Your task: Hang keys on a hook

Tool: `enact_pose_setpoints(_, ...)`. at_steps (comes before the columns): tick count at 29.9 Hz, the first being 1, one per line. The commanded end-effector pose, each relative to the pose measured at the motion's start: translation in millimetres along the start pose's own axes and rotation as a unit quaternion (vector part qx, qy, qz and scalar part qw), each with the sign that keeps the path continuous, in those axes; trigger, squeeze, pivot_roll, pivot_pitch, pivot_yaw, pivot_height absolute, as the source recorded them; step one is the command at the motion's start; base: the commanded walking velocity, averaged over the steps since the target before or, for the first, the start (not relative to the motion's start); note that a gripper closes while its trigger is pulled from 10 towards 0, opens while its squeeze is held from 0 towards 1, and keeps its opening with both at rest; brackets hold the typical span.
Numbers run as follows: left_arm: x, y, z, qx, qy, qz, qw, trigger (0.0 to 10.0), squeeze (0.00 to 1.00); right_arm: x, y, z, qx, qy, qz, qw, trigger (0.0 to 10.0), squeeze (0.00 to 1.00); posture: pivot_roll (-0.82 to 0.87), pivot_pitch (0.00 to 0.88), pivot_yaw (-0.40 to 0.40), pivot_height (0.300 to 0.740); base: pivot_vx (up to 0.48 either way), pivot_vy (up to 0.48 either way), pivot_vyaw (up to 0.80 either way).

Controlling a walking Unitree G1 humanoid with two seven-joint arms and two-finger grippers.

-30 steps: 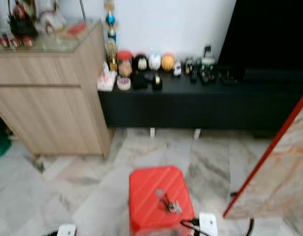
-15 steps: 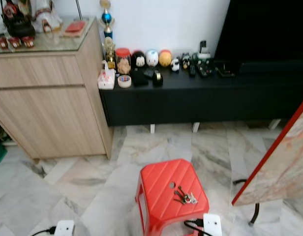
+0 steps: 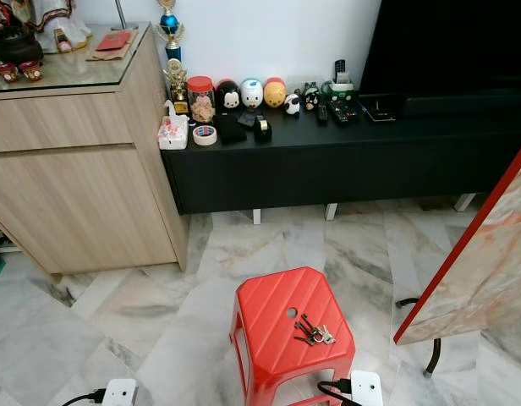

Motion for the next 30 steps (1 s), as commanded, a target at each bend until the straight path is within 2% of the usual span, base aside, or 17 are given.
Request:
enact_pose_setpoints(1, -3.3, 1.0, -0.8, -0.002, -0.002, -0.002, 1.0, 10.0, 0.0, 2.0, -0.2, 0.1, 0.002, 0.005, -0.003, 1.0, 10.0, 0.0, 0.0, 0.0, -0.016, 0.74, 0.0, 0.0, 0.8)
enact_pose_setpoints(12, 1.5, 3.5, 0.7, -0.003, 0.002, -0.005, 1.0, 10.0, 0.0, 0.9, -0.4, 0.2, 0.003, 0.001, 0.012, 1.0, 10.0, 0.0, 0.01, 0.0, -0.018, 0.74, 0.0, 0.0, 0.0)
enact_pose_setpoints(15, 2.2, 4.8, 1.0, -0.005, 0.003, -0.005, 1.0, 10.0, 0.0, 1.3, -0.4, 0.3, 0.004, 0.001, 0.01, 1.0, 10.0, 0.0, 0.01, 0.0, -0.018, 0.74, 0.24, 0.0, 0.0)
enact_pose_setpoints(21, 4.1, 8.1, 1.7, -0.008, 0.006, -0.003, 1.0, 10.0, 0.0, 4.8, -6.6, 0.7, 0.011, 0.012, 0.012, 1.0, 10.0, 0.0, 0.01, 0.0, -0.016, 0.74, 0.291, 0.0, 0.67)
enact_pose_setpoints(30, 6.1, 7.1, 1.6, -0.01, 0.012, -0.002, 1.0, 10.0, 0.0, 6.1, -5.8, 1.1, 0.007, 0.013, 0.021, 1.0, 10.0, 0.0, 0.01, 0.0, -0.015, 0.74, 0.314, 0.0, 0.0)
Point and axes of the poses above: a point about 5 cm out from each wrist's last joint towards the gripper, its own z axis pointing out of the wrist towards the gripper, its own x axis along the axis of the wrist's last joint, y = z × x, the point moved 3 cm from there along z, pointing out of the wrist towards the gripper, and after that the axes turned 4 degrees about z, right-handed, at the moved point
